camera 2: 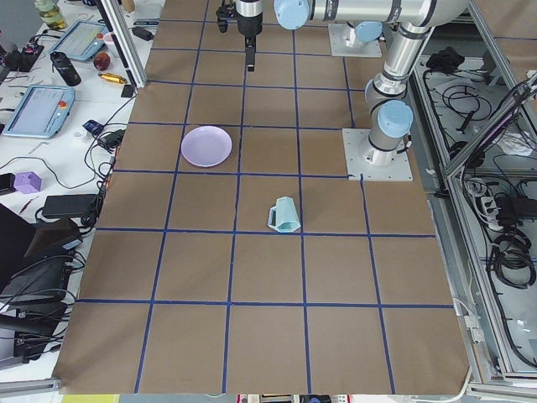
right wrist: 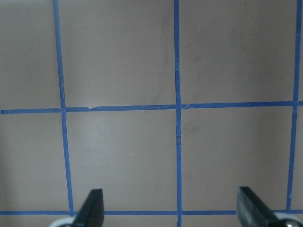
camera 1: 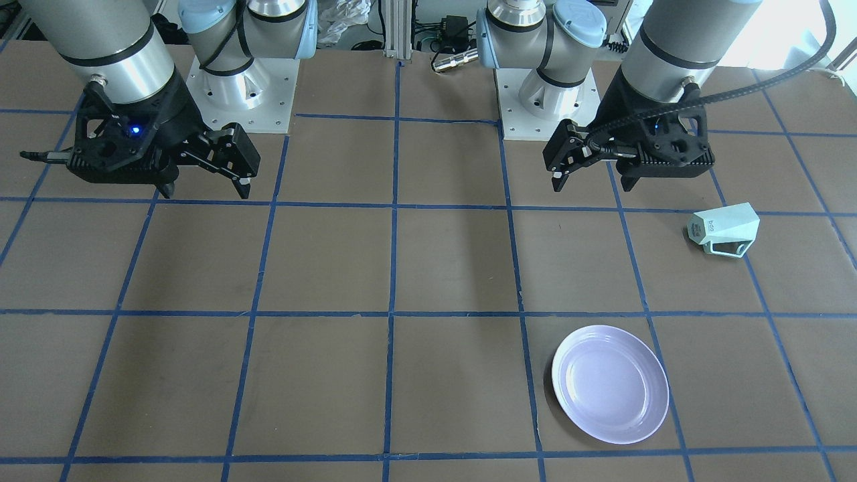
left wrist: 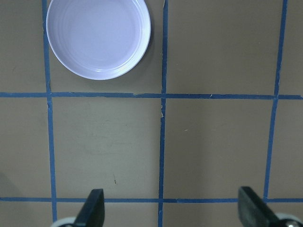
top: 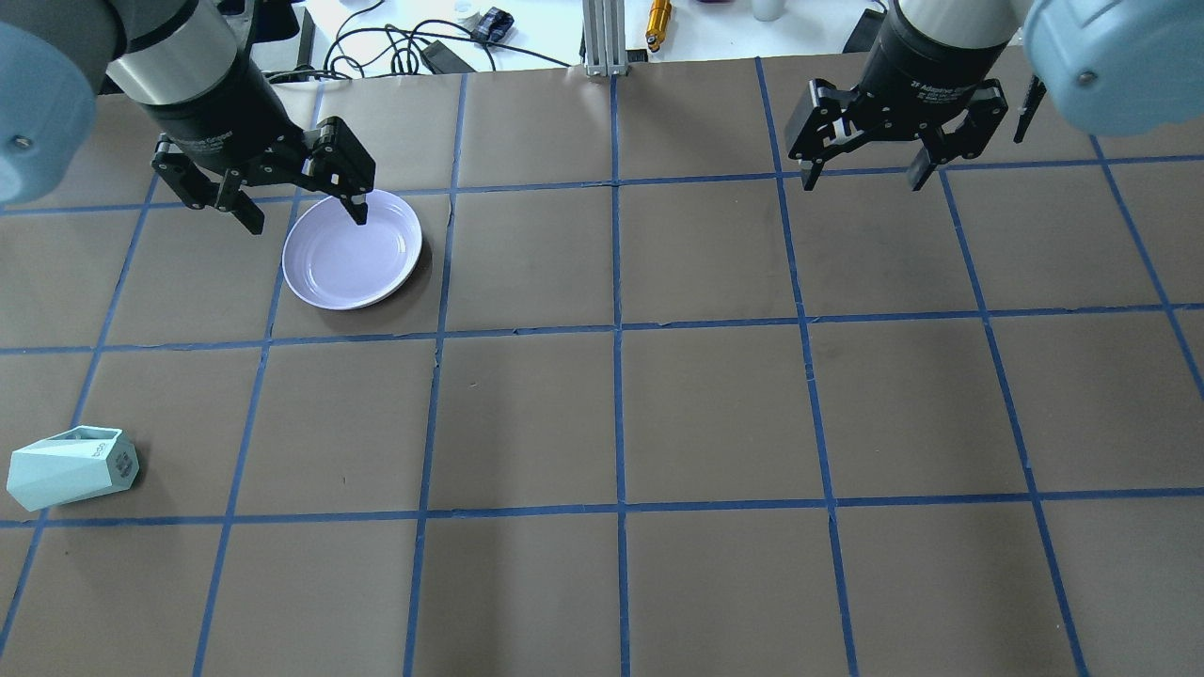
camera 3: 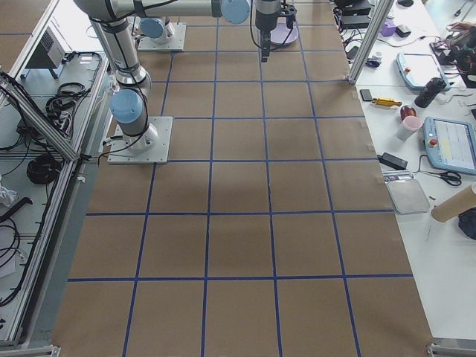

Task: Flip cup and place on plate
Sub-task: 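Move the left gripper away from the white plate toward the green cup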

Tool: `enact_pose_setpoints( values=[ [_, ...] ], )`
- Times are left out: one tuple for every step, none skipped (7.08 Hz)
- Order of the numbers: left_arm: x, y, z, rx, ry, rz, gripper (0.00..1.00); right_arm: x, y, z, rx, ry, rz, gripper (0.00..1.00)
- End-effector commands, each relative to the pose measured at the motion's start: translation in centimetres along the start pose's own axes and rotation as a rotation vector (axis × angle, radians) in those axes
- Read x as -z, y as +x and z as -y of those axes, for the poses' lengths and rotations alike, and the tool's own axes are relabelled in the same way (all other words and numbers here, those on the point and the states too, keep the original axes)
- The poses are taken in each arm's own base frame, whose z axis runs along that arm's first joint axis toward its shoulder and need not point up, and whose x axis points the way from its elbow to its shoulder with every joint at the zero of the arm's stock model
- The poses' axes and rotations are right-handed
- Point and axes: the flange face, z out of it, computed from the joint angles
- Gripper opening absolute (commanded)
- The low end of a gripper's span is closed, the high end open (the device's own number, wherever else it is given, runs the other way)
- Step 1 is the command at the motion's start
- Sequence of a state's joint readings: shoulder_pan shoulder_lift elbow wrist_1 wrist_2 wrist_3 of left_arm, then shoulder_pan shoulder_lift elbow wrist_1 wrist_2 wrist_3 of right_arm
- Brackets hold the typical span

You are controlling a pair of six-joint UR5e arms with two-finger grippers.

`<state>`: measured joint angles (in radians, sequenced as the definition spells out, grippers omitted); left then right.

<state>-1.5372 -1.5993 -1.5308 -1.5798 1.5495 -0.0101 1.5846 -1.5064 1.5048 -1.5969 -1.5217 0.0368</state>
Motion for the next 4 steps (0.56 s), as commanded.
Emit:
enact_pose_setpoints(
  values=[
    [0.22,0.13,0.54,0.015,-0.002,0.003,1.00,0.00,0.00,0.00,0.000,0.000,0.000,1.00],
    [0.22,0.19,0.46,0.013,-0.002,0.004,1.00,0.00,0.00,0.00,0.000,0.000,0.000,1.00],
    [0.22,0.18,0.46,0.013,-0.002,0.006,1.00,0.00,0.00,0.00,0.000,0.000,0.000,1.00],
    [0.22,0.16,0.46,0.010,-0.002,0.007,1.00,0.00,0.00,0.00,0.000,0.000,0.000,1.00]
  ],
)
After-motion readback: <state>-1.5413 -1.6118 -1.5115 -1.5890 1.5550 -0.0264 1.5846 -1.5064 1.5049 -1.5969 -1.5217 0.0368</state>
